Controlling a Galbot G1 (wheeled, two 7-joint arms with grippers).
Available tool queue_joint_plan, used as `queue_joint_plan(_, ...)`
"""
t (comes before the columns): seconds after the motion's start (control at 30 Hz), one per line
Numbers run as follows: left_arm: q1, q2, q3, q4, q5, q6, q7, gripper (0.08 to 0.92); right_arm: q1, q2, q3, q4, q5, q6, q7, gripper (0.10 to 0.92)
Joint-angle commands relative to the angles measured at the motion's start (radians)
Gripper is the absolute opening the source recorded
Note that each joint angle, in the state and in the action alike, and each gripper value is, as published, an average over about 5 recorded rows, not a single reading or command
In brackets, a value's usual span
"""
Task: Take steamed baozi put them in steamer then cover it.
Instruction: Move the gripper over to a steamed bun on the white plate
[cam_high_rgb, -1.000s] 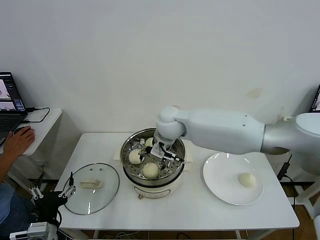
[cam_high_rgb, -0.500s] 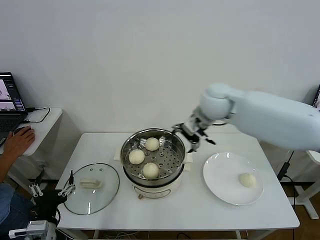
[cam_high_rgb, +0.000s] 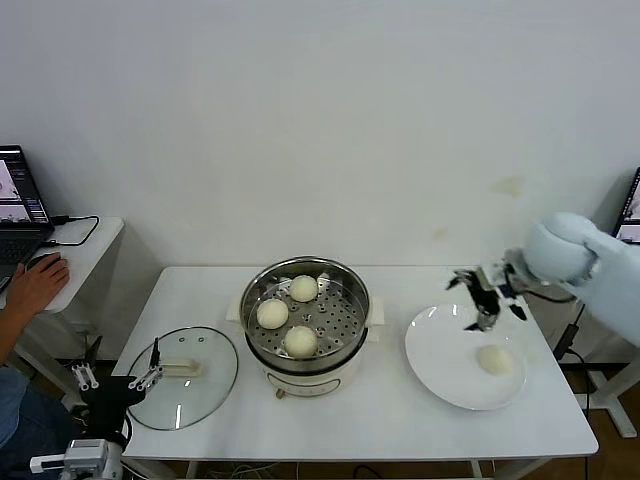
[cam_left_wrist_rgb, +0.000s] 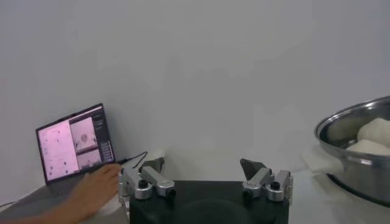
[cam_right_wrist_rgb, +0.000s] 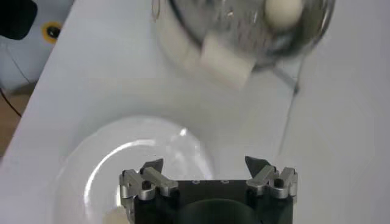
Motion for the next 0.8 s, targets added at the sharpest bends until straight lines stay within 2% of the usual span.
queue_joint_plan(0.03,0.004,-0.002,0.010,-0.001,0.006,0.001,0.000,0.823,-0.416,-0.065,0.342,-0.141,-0.156,0.048,-0.001,0.822)
queue_joint_plan(0.4,0.030,-0.009,-0.007,-0.007,0.011,0.001,0.001,0.823,-0.484,0.076,0.357,-0.309,-0.266,0.089,0.024,0.823)
queue_joint_plan(0.8,0.033,-0.015,-0.012,0.002,0.011,0.000,0.000,0.823,-0.462,0.156,0.338,-0.345,-0.260,0.081,0.046,0.823)
